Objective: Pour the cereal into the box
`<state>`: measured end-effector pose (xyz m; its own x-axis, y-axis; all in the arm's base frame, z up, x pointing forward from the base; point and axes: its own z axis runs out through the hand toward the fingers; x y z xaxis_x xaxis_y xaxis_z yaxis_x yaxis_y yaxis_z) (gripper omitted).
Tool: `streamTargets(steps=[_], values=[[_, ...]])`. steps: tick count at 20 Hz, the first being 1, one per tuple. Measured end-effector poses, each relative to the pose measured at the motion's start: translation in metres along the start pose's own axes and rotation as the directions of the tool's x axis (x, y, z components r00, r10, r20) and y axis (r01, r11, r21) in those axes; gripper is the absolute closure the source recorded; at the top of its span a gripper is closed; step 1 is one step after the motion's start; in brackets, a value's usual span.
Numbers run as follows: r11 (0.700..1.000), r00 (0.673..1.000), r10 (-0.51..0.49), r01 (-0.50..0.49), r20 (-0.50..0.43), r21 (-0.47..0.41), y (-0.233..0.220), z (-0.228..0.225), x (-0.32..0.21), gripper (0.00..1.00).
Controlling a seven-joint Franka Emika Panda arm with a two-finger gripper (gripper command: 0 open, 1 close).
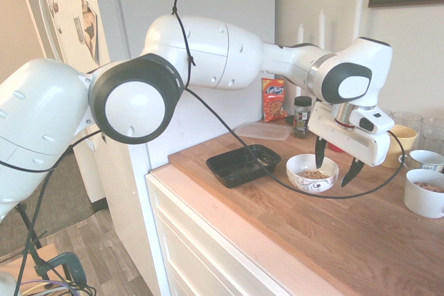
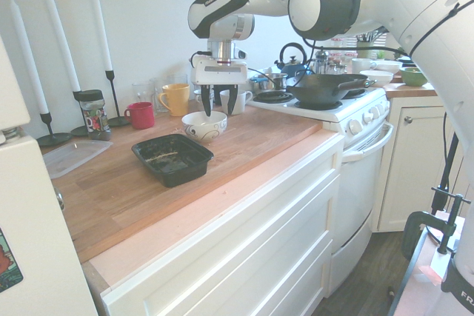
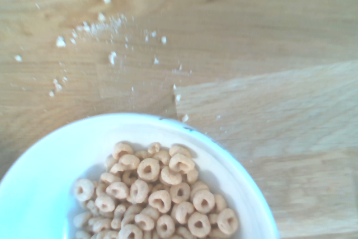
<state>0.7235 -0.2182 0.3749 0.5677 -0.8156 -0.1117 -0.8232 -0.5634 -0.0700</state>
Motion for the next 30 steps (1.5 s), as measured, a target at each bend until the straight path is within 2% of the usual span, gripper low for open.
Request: streamTargets(steps=[4, 5, 30], values=[[1.0, 1.0, 0.005, -0.005, 0.024, -0.008, 0.0, 0.019, 0.003, 0.0], [1.0, 1.0, 0.006, -0.006, 0.028, -0.006, -0.001, 0.022, 0.003, 1.0], [1.0, 0.998, 0.02, -0.021, 0.058, 0.016, -0.002, 0.043, 0.014, 1.0]])
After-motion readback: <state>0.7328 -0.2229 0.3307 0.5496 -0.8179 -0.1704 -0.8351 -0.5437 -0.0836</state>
